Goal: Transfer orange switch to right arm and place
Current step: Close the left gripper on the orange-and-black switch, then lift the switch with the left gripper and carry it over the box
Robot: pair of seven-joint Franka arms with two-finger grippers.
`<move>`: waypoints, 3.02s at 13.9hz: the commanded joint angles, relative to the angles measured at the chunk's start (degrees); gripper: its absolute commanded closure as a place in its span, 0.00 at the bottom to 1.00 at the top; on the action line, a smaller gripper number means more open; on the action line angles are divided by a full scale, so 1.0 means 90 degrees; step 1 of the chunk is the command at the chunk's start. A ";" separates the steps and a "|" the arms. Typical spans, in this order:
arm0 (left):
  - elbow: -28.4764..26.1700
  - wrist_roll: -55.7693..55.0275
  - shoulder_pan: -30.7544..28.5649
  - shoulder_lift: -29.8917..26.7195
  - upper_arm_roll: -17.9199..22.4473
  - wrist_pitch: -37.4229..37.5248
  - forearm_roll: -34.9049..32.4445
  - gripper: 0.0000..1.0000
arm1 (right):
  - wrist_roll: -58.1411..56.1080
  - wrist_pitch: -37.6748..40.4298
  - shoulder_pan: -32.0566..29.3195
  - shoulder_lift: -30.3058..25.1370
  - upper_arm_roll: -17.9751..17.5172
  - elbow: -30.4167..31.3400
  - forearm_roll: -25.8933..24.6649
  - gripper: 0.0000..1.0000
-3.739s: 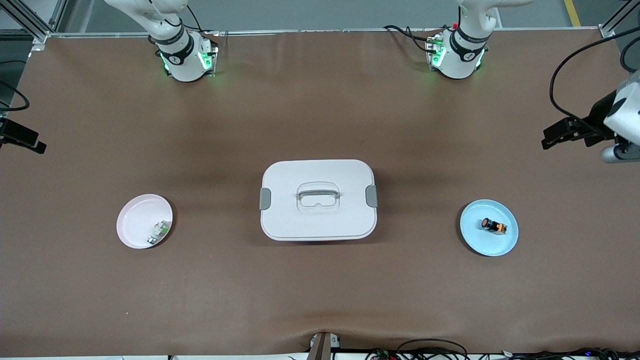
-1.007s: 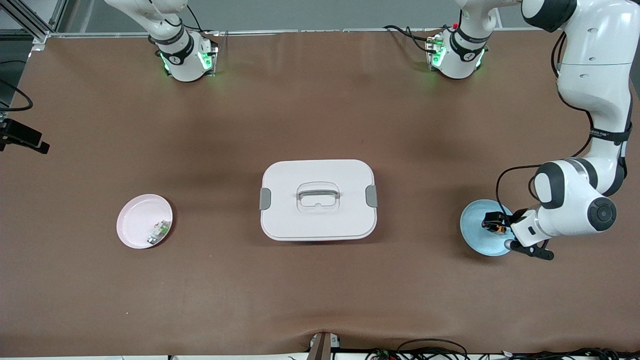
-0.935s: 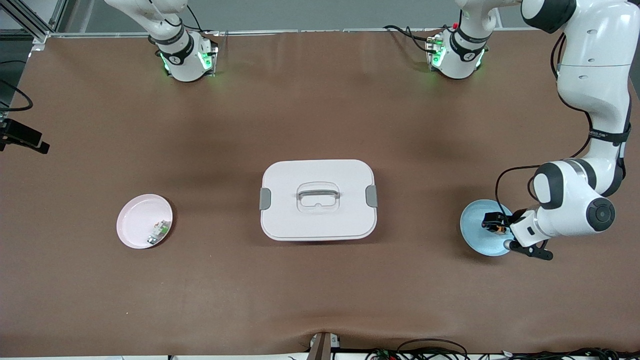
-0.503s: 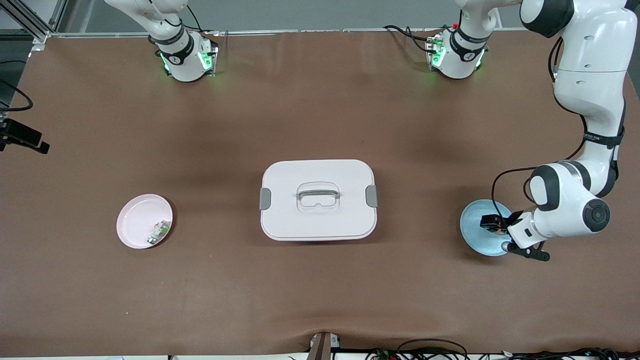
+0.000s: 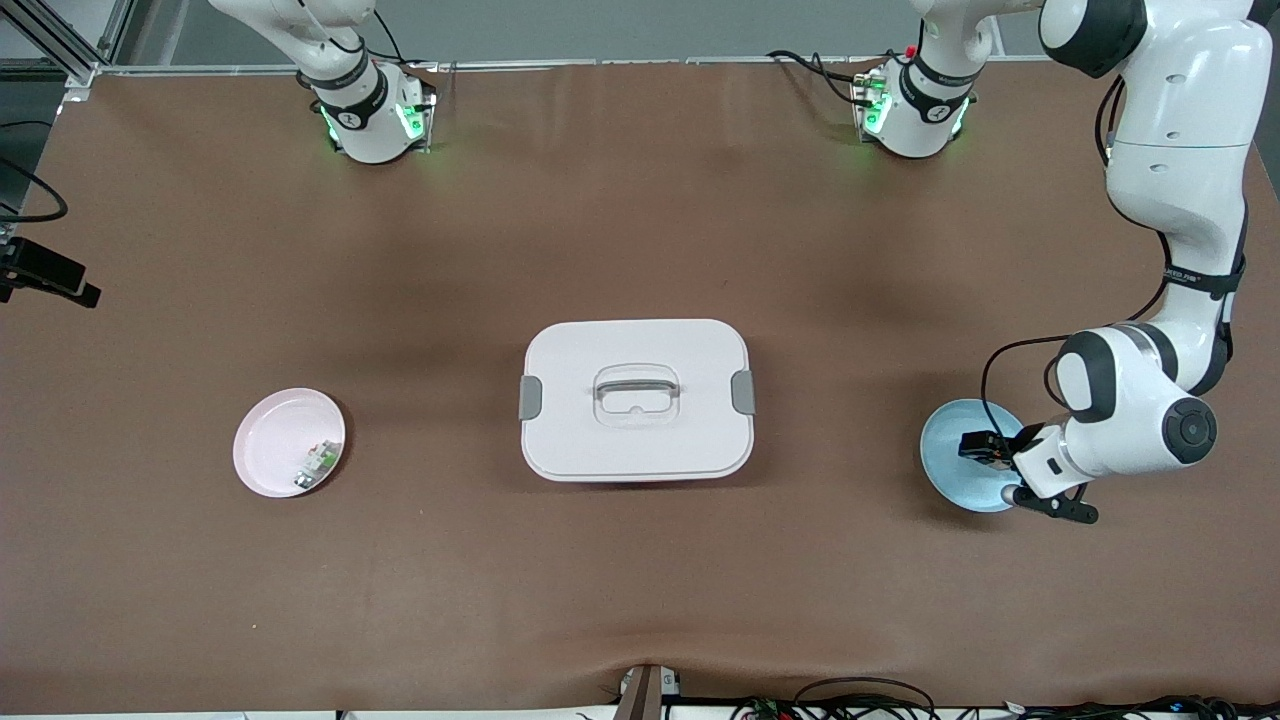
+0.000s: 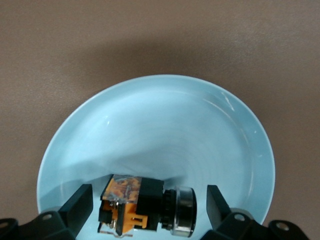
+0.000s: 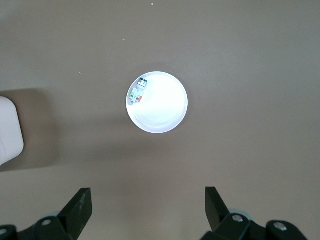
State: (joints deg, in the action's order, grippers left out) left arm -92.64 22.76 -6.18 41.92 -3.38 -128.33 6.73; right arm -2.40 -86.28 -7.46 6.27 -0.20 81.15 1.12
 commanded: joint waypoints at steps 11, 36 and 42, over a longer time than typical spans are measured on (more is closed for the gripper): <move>-0.0067 0.0117 -0.0045 0.0040 -0.0064 -0.0107 0.0140 0.00 | 0.0101 0.0046 0.0028 -0.0023 0.0002 0.0007 0.0012 0.00; 0.0157 -0.7203 -0.0036 -0.1688 -0.0776 0.1386 0.0665 0.71 | 0.0091 -0.0013 0.0145 -0.0023 0.0012 0.0007 -0.0212 0.00; 0.0167 -1.0151 -0.0016 -0.2294 -0.1488 0.1875 0.1623 0.71 | 0.0091 -0.0023 0.0135 -0.0023 0.0012 -0.0003 -0.0223 0.00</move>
State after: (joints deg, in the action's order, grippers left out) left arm -90.56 -62.19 -6.09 23.27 -14.87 -113.20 19.02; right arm -2.40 -86.34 -6.56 6.27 -0.21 81.22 0.26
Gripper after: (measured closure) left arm 0.269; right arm 0.000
